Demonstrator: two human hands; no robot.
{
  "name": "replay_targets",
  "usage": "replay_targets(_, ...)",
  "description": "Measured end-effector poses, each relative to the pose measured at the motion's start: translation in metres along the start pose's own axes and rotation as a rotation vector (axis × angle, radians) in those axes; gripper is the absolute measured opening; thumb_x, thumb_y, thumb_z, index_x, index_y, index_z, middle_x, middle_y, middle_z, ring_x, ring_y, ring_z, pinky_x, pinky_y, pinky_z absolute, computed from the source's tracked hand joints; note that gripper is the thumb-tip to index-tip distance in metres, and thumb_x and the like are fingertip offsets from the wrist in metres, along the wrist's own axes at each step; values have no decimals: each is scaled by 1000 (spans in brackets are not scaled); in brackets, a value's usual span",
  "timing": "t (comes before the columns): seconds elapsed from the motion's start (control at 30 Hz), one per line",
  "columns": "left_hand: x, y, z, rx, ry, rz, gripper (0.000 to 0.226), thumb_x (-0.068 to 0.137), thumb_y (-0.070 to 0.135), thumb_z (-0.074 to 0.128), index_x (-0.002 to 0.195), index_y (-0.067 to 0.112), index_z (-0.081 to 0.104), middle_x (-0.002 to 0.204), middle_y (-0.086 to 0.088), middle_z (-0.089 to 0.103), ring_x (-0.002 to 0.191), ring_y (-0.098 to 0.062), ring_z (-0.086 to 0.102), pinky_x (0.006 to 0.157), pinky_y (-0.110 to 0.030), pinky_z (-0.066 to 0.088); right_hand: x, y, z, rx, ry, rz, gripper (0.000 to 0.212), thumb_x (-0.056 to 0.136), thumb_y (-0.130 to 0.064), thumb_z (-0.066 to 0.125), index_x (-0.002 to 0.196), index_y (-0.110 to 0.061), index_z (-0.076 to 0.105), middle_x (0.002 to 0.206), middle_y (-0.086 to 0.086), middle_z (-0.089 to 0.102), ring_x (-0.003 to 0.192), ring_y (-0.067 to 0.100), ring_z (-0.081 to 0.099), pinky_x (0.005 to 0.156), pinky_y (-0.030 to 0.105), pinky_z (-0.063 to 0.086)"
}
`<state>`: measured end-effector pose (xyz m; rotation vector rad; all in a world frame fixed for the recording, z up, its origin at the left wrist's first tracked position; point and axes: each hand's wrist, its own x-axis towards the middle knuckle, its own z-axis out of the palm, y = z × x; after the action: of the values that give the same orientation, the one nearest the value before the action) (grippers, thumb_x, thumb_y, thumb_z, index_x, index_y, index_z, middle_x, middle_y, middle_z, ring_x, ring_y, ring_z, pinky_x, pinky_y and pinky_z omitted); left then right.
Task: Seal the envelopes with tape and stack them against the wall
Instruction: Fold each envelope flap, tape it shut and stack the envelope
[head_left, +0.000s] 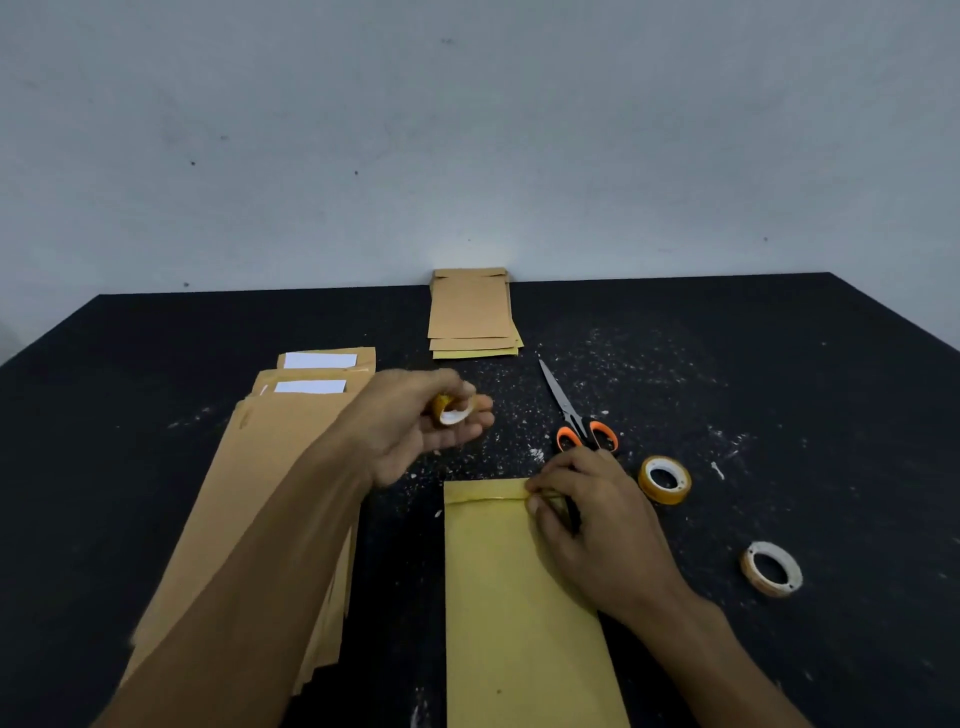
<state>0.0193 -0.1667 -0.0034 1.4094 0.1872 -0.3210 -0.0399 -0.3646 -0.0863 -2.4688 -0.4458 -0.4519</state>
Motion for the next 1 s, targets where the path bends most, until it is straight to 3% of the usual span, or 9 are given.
replay_targets(0.1, -24, -12, 0, -127, -93, 152, 26, 93, 0, 50, 75, 1, 68, 107, -22, 73, 92, -27, 73, 71, -27, 61, 1, -2, -2, 17, 15, 15, 20, 88, -25, 70, 107, -21, 74, 102, -11, 65, 97, 9, 57, 84, 33, 52)
replay_targets(0.17, -36, -18, 2, -152, -135, 195, 24, 89, -1, 55, 66, 4, 61, 107, -22, 73, 89, -27, 73, 69, -27, 61, 4, -5, -6, 51, 13, 45, 21, 89, -30, 68, 108, -21, 73, 102, -12, 65, 97, 8, 58, 83, 34, 52)
replay_targets(0.3, -46, -24, 8, -133, -203, 249, 15, 78, 7, 65, 68, 3, 55, 110, -20, 72, 86, -27, 72, 66, -31, 60, 10, -21, -19, 270, 247, 86, 6, 87, -24, 75, 94, -24, 75, 90, -14, 68, 86, 6, 64, 72, 24, 52)
replay_targets(0.37, -47, -24, 11, -70, -205, 255, 21, 77, 9, 73, 70, 3, 54, 108, -17, 73, 85, -26, 69, 65, -31, 58, 14, -32, -29, 452, 326, 132, 12, 84, -17, 79, 93, -25, 76, 87, -12, 70, 85, 8, 67, 69, 20, 52)
replay_targets(0.53, -50, -25, 16, -33, -243, 274, 14, 74, 11, 67, 60, 12, 63, 100, -19, 74, 79, -22, 69, 62, -29, 56, 25, -36, -41, 560, 227, 155, 17, 83, -15, 80, 99, -20, 78, 90, -12, 73, 88, 6, 70, 73, 24, 57)
replay_targets(0.67, -50, -27, 13, -38, -305, 274, 13, 71, 11, 73, 61, 13, 65, 103, -18, 73, 87, -27, 71, 66, -30, 56, 29, -35, -46, 593, 145, 178, 16, 80, -11, 82, 93, -20, 79, 82, -11, 76, 80, 5, 72, 70, 22, 58)
replay_targets(0.83, -51, -21, 15, -19, -246, 190, 26, 68, 35, 82, 65, 10, 74, 93, -22, 73, 95, -37, 71, 74, -39, 58, 30, -37, -52, 597, 107, 181, 15, 78, -11, 84, 91, -17, 80, 80, -6, 77, 77, 10, 74, 72, 34, 62)
replay_targets(0.93, -49, -17, 16, -5, -163, 143, 38, 65, 38, 81, 67, 2, 72, 84, -23, 70, 85, -34, 71, 68, -37, 60, 31, -40, -55, 615, 102, 171, 15, 76, -11, 85, 89, -14, 79, 76, -4, 75, 75, 12, 73, 71, 33, 61)
replay_targets(1.0, -49, -15, 17, -12, -154, 154, 34, 57, 30, 81, 65, 1, 66, 74, -18, 66, 72, -25, 69, 60, -33, 58, 32, -43, -55, 637, 112, 186, 15, 75, -12, 85, 89, -15, 79, 75, -2, 75, 73, 13, 73, 70, 33, 62)
